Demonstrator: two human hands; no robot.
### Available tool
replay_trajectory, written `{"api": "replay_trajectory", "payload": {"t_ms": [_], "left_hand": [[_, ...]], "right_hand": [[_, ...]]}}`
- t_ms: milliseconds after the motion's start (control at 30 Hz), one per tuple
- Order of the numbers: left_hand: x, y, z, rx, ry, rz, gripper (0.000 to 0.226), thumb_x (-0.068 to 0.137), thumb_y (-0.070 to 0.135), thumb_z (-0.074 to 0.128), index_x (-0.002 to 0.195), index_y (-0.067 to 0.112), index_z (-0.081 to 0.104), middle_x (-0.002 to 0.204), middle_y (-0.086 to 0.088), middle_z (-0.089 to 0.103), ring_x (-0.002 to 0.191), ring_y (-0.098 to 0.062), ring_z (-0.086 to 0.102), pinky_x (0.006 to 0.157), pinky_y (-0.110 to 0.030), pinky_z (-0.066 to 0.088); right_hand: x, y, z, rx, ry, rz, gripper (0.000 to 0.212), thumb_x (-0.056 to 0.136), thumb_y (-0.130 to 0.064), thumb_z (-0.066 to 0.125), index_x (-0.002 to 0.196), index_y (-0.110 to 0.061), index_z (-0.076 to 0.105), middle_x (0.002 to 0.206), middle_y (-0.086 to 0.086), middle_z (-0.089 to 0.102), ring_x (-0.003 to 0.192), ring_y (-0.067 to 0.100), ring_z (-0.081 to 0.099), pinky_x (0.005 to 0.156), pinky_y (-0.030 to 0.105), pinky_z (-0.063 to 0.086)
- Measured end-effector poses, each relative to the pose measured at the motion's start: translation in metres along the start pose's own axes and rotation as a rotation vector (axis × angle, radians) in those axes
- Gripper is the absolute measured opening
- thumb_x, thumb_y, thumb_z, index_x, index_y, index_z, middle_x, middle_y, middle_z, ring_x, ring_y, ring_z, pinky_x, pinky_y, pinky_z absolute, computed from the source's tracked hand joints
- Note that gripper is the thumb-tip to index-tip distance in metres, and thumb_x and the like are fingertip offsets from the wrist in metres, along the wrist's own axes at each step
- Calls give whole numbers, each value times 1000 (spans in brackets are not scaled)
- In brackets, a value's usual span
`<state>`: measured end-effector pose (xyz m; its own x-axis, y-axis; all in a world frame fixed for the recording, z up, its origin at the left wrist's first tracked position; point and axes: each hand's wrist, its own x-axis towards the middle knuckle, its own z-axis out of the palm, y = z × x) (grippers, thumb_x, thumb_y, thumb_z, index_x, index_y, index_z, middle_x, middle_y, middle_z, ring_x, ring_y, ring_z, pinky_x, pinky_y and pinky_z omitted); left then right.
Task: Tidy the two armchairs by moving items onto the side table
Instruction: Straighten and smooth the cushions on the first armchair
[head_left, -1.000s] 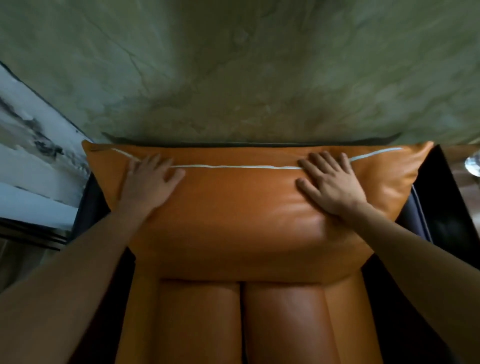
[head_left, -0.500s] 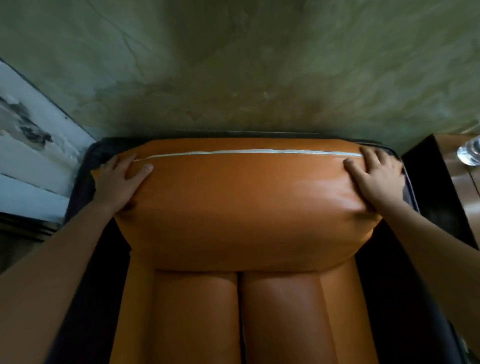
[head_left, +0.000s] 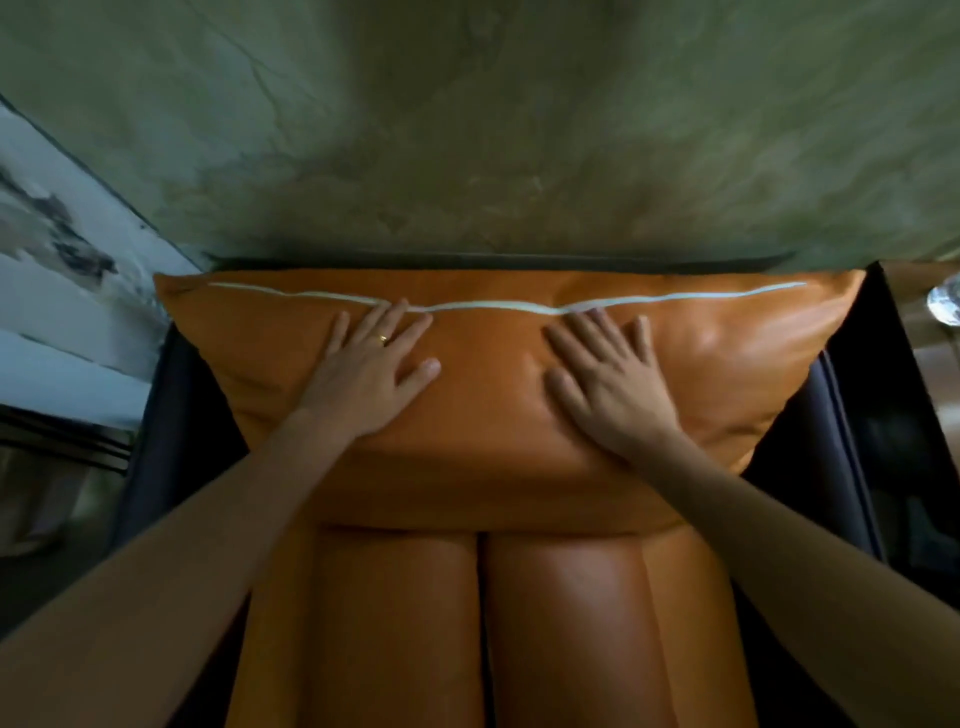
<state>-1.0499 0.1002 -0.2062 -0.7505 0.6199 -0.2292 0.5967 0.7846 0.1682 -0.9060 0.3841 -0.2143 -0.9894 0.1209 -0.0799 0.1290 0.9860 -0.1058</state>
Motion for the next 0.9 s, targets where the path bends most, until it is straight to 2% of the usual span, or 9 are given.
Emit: {"api": "replay_trajectory", "payload": {"t_ms": [133,233,300,400,467,567,667,800,900], "left_hand": [[-42,-58,1,17,52,-80,81,94,75,9,161,30,17,169,-6,11,156,-26,8,124,-50,6],[-45,-48,-2,-1,66,-254,83,93,76,4,161,29,13,169,-9,10,156,-29,5,123,-58,1],[-41,-19,-4,-48,113,-298,80,93,76,10,160,33,12,169,-8,10,156,-32,4,118,-66,1],[-55,37,25,17,175,-68,82,90,81,22,160,39,11,170,-3,9,156,-30,7,115,-70,5],[-73,59,60,143,144,-10,92,85,87,27,160,38,6,170,-4,2,156,-29,1,116,-69,4],[-59,56,75,196,165,-60,98,82,86,34,160,36,4,170,-6,-2,156,-31,-1,116,-70,5],[-45,36,60,216,170,15,98,82,83,38,161,35,6,170,-4,-1,156,-28,4,118,-65,6],[-83,2,55,277,218,89,110,78,83,49,162,29,2,170,-9,-4,156,-29,2,118,-65,3],[-108,7,75,358,235,206,110,76,86,42,162,31,2,169,-15,-2,156,-33,1,115,-70,-2]], "right_hand": [[-56,67,-3,-114,-21,84,70,99,-66,13,161,-32,18,169,0,16,157,21,5,125,48,4],[-46,56,-11,-91,-37,188,73,97,-66,16,161,-30,17,170,0,13,157,24,2,124,53,0],[-33,34,-15,-14,18,227,73,96,-68,23,160,-31,21,170,2,14,157,28,2,122,57,-3],[-45,-2,9,2,113,73,74,96,-72,26,159,-34,21,169,2,15,157,26,4,123,57,-1],[-65,-14,34,-13,107,45,78,96,-74,28,161,-34,13,170,0,9,157,23,-1,125,54,-3],[-67,-7,52,-41,137,51,79,96,-73,31,162,-34,8,170,0,6,157,22,-3,125,47,-7],[-63,19,43,-70,103,15,83,93,-74,36,161,-34,11,170,0,10,157,20,0,126,44,-3],[-94,36,37,-71,112,43,94,88,-81,39,162,-31,9,171,2,3,157,25,-2,125,50,-3],[-111,23,53,-48,151,3,106,80,-88,40,162,-28,9,170,8,0,157,33,-2,124,55,-6]]}}
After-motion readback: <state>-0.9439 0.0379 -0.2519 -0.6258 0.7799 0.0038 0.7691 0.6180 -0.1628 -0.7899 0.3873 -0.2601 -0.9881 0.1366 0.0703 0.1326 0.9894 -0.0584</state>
